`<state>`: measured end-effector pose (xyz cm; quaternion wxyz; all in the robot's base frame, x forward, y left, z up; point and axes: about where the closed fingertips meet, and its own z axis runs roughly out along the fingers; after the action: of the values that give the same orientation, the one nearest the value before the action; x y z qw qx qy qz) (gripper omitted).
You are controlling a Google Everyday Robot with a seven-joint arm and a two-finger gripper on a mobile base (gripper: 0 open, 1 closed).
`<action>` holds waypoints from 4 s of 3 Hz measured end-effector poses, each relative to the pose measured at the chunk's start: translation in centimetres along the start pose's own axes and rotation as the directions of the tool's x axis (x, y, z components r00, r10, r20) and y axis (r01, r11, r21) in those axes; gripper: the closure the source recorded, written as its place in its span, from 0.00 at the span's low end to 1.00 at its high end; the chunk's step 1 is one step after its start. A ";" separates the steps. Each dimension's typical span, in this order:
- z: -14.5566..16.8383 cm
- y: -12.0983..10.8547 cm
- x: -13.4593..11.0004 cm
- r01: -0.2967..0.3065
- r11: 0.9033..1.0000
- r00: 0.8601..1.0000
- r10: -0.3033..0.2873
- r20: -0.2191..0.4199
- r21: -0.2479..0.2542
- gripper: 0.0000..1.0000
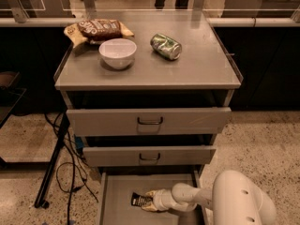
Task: Pick rxbar chocolate from bottom drawer and place on counter
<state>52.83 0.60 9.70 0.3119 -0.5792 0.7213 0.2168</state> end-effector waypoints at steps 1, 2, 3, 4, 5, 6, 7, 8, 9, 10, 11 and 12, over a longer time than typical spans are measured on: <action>0.0 0.0 0.0 0.000 1.000 1.000 0.000 0.000 0.000 1.00; 0.0 0.0 0.0 0.000 1.000 1.000 0.000 0.000 0.000 1.00; 0.2 0.5 -0.4 0.002 1.000 1.000 -0.002 0.010 -0.027 1.00; -1.3 0.8 -1.7 0.019 0.998 0.998 -0.016 0.060 -0.055 1.00; -4.1 1.2 -3.5 0.051 0.996 0.992 -0.042 0.121 -0.073 1.00; -7.0 1.3 -5.2 0.086 0.993 0.984 -0.073 0.161 -0.075 1.00; -10.6 0.8 -6.5 0.110 0.992 0.984 -0.100 0.145 -0.066 1.00; -16.9 -1.1 -10.4 0.170 0.985 0.984 -0.167 0.068 -0.042 1.00; -16.9 -1.1 -10.4 0.170 0.985 0.984 -0.167 0.068 -0.042 1.00; -18.3 -0.5 -11.4 0.189 0.982 0.981 -0.187 0.050 -0.022 1.00; -24.0 -0.7 -15.2 0.255 0.962 0.967 -0.254 -0.016 0.097 1.00; -31.3 3.0 -20.5 0.369 0.913 0.929 -0.364 -0.065 0.171 1.00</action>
Offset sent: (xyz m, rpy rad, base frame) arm 0.0000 0.0000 0.0000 0.0000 0.0000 0.0000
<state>46.47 -5.47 46.16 0.3865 -0.6769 0.6214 0.0793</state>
